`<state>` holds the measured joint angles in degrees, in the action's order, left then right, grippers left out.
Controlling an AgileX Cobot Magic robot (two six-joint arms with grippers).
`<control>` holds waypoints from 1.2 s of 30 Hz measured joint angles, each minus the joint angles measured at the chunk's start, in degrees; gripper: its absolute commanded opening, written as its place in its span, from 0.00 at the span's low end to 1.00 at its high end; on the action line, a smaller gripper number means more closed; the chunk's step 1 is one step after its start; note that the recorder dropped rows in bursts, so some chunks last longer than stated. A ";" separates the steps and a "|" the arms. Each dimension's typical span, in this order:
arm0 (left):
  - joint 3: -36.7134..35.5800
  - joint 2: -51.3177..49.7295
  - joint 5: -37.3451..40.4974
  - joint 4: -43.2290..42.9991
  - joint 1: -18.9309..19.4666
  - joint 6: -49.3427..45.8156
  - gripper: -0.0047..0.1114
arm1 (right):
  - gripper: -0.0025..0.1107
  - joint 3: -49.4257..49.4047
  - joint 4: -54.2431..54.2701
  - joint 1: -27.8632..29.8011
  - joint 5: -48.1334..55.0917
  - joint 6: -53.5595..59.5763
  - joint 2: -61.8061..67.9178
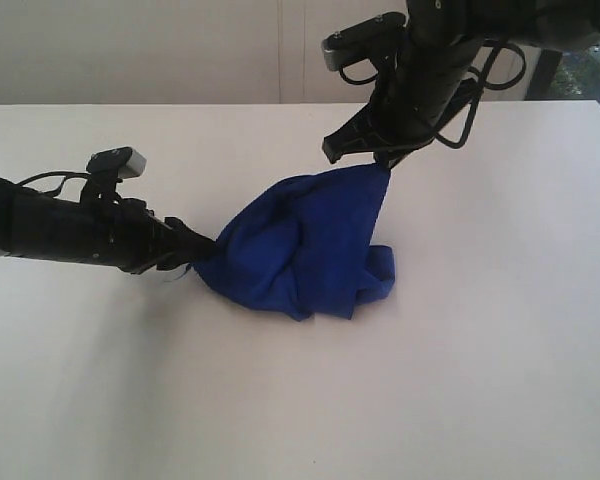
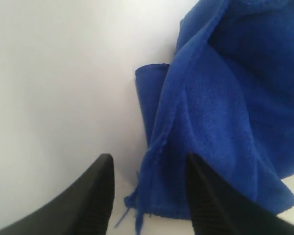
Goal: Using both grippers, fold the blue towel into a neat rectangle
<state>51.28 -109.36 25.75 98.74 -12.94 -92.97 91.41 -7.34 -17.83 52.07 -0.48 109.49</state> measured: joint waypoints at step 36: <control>0.25 29.91 6.44 -51.34 -0.22 37.34 0.04 | 0.02 -1.38 -3.88 0.00 12.09 3.43 -16.47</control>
<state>51.53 -79.45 32.18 47.40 -13.16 -55.63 90.03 -11.22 -17.83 64.16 2.94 93.02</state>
